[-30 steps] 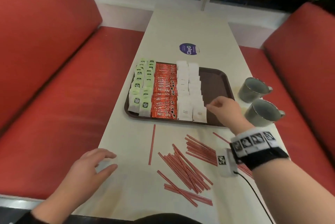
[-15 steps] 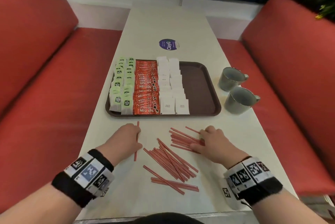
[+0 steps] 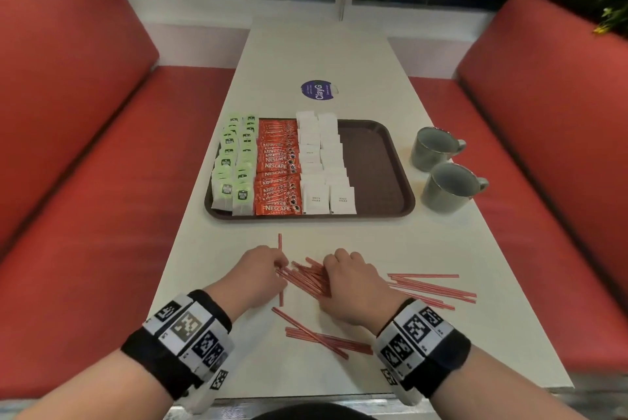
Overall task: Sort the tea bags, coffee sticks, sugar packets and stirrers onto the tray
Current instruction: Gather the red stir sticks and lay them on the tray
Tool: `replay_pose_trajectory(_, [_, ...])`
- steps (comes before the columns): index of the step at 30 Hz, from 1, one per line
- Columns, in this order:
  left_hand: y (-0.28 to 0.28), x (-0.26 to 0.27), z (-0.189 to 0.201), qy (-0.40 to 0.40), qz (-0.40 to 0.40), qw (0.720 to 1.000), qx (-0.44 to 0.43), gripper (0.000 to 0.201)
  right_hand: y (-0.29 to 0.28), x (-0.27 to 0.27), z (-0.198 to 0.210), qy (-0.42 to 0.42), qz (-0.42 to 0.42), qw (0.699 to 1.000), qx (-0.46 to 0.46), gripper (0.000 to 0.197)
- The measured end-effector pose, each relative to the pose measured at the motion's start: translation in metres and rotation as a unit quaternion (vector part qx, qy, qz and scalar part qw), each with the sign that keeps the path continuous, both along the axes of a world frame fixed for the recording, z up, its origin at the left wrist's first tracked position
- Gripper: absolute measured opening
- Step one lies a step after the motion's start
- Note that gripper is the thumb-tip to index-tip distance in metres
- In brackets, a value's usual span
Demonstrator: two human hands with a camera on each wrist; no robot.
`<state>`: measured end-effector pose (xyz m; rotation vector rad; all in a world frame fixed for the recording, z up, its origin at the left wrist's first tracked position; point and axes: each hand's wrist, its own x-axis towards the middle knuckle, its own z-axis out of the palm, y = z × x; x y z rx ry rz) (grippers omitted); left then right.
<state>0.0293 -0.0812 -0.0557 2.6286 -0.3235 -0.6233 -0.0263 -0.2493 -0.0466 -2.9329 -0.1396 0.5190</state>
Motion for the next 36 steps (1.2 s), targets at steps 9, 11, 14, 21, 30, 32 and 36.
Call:
replay_pose_trajectory(9, [-0.008,-0.001,0.009,0.023,-0.002,0.999,-0.023,0.031,0.021,0.006,-0.006,-0.01,0.001,1.0,-0.008,0.026])
replay_pose_trajectory(11, [-0.009,0.002,0.01,0.023,0.001,0.999,-0.025,0.03,0.023,0.008,-0.007,-0.01,0.002,1.0,-0.008,0.026])
replay_pose_trajectory(14, [-0.01,0.003,0.008,0.016,-0.002,1.0,-0.022,0.026,0.024,0.008,-0.009,-0.017,0.006,1.0,-0.016,0.026])
replay_pose_trajectory(21, [-0.019,-0.001,0.007,-0.023,-0.032,0.999,-0.007,0.018,0.021,0.01,-0.014,-0.026,0.019,0.999,0.01,0.027])
replay_pose_trajectory(30, [-0.021,-0.003,0.016,-0.022,0.007,0.999,-0.034,0.018,0.017,0.01,-0.012,-0.024,0.011,0.999,0.034,0.027])
replay_pose_trajectory(32, [-0.02,-0.003,0.021,-0.008,0.027,0.998,-0.059,0.018,0.014,0.011,-0.011,-0.02,0.0,0.998,0.054,0.023])
replay_pose_trajectory(36, [-0.012,-0.002,0.038,0.034,0.143,0.955,-0.257,0.017,0.007,0.011,-0.002,-0.002,-0.048,0.987,0.154,0.006])
